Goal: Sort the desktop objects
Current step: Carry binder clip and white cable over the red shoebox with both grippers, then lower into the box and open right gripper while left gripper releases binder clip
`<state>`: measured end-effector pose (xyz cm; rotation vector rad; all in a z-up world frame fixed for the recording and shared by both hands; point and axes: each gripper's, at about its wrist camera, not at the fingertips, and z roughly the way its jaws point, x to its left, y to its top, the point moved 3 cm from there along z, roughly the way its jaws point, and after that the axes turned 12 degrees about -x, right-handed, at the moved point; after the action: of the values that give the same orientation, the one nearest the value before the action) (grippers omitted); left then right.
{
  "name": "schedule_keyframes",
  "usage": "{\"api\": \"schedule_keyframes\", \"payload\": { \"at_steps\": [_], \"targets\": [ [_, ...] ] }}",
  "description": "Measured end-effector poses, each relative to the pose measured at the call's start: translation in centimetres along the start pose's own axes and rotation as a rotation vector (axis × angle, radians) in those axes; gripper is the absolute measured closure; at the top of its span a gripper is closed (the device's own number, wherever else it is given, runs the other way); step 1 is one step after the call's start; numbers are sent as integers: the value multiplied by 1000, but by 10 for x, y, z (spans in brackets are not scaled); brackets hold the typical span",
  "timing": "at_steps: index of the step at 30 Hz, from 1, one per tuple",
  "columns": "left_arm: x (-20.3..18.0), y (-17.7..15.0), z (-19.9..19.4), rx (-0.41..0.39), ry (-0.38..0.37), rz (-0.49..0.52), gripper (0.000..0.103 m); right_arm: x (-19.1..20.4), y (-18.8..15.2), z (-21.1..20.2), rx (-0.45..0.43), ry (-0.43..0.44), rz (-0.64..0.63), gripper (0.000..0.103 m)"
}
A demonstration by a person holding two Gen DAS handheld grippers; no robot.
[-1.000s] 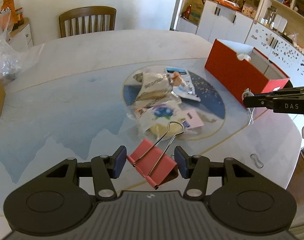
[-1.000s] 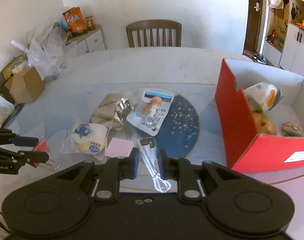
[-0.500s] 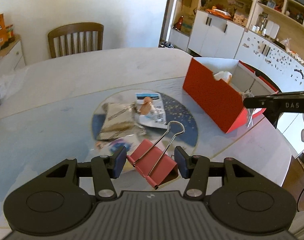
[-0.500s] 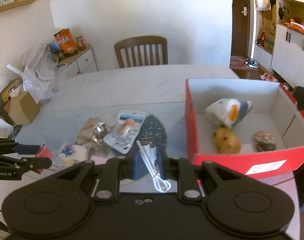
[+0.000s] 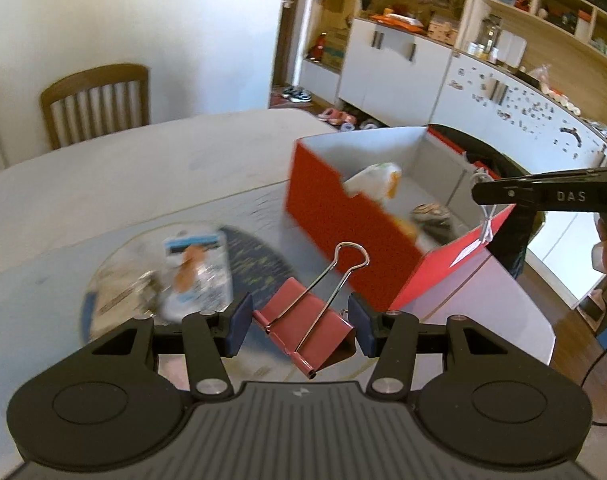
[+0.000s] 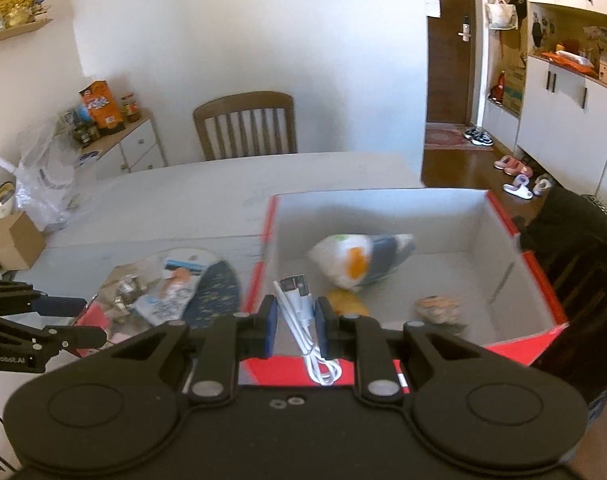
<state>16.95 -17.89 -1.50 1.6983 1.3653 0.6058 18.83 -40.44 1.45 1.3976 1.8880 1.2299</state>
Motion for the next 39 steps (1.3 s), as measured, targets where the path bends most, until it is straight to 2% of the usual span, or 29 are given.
{"api": "schedule_keyframes", "payload": {
  "at_steps": [13,18,30,34,39],
  "targets": [
    [-71,65,74,-3,-84,90,51,-67,29,17,-40,-8,-17,84],
    [-91,80,108,31,-109,116,51,-87,36,37,-20,-13,-14,84],
    [-130,82,182,160,-160,201,51,-130,21,94,111,-38,81,84],
    [-138,69,202,212,-150,241,52,-133,13,111,156,-48,68,84],
    [-149,60,214,235,-154,301,52,-133,3,128,205,-54,37,84]
  ]
}}
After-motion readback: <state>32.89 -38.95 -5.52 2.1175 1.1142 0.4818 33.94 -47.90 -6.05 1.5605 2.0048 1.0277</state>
